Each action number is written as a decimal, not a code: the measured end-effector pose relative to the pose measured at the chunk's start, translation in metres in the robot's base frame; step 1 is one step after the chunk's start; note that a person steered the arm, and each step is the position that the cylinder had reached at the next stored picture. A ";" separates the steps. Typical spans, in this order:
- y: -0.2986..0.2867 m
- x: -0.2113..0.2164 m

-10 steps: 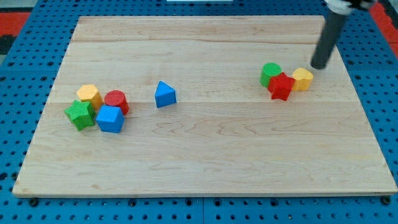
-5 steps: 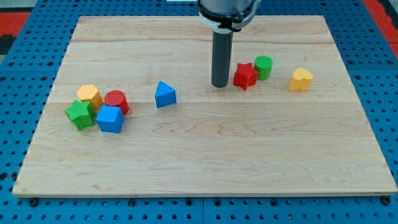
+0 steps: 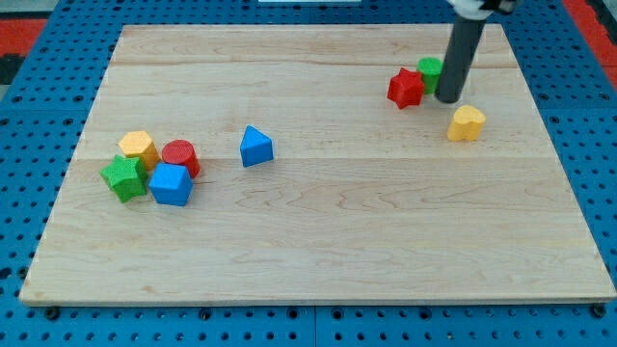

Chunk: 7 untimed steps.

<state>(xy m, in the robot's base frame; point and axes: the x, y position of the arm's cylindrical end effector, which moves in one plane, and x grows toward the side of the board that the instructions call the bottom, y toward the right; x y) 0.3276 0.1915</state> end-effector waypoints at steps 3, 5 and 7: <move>-0.100 -0.009; -0.093 0.021; -0.102 0.065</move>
